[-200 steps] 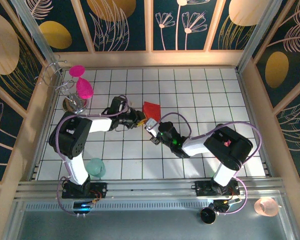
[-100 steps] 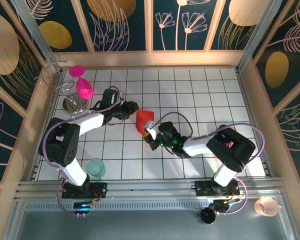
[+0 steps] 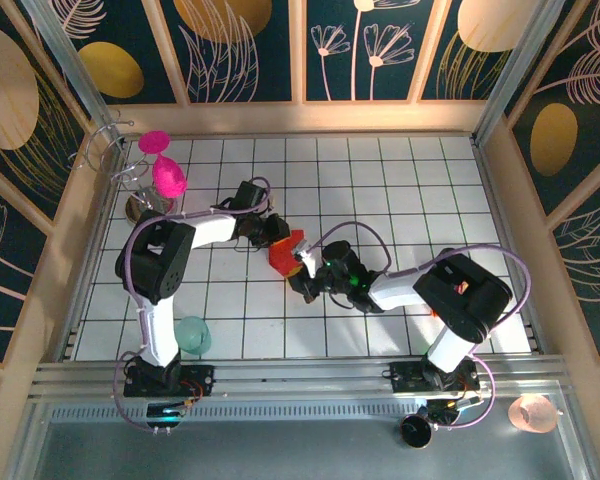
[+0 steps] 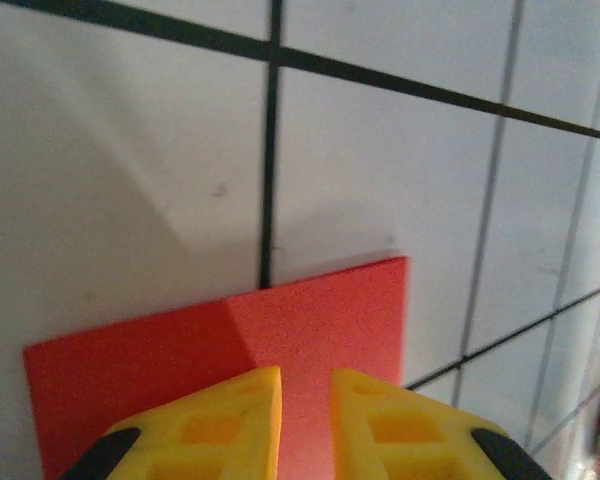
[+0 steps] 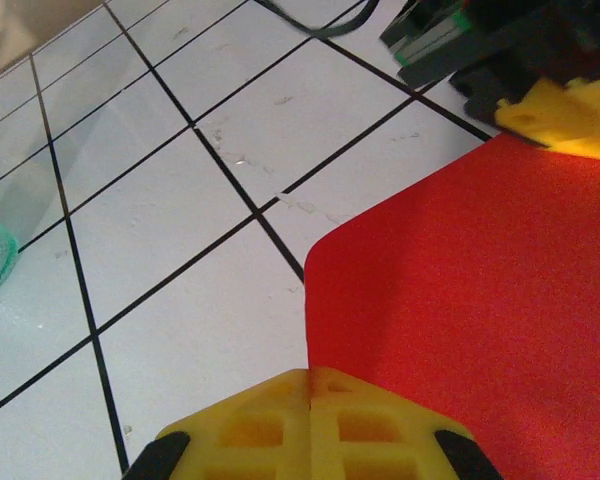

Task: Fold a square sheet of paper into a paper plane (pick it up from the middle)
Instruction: Third fold the triangle at the center of the table.

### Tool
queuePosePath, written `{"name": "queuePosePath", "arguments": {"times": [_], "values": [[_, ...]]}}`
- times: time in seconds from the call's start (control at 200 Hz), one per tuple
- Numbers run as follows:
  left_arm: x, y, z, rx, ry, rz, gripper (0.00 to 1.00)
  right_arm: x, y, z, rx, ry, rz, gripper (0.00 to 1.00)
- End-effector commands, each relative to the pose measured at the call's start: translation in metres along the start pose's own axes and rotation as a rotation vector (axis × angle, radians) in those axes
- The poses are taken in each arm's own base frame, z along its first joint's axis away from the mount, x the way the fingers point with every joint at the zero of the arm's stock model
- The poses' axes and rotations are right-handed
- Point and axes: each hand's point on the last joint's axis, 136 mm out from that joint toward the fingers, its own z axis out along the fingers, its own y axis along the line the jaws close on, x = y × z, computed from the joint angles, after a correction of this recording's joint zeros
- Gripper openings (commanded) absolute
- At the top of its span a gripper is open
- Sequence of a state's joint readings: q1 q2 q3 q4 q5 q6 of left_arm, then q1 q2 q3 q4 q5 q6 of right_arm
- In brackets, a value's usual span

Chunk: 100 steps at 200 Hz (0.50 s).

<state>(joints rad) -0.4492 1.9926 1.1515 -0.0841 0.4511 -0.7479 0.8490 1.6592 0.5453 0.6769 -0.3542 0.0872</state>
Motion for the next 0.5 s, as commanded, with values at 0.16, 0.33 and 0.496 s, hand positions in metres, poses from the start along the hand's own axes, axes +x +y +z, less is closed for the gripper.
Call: {"name": "queuePosePath", "arguments": {"times": [0.16,0.33,0.496], "values": [[0.011,0.034,0.015,-0.139,0.060,0.005,0.16,-0.001,-0.017,0.006,0.019,0.028,0.131,0.00],[0.014,0.041,0.019,-0.154,0.077,0.001,0.15,-0.001,-0.035,0.008,0.093,0.044,0.198,0.00],[0.014,0.039,0.019,-0.150,0.077,0.009,0.15,-0.002,-0.049,0.009,0.141,0.049,0.246,0.00]]}}
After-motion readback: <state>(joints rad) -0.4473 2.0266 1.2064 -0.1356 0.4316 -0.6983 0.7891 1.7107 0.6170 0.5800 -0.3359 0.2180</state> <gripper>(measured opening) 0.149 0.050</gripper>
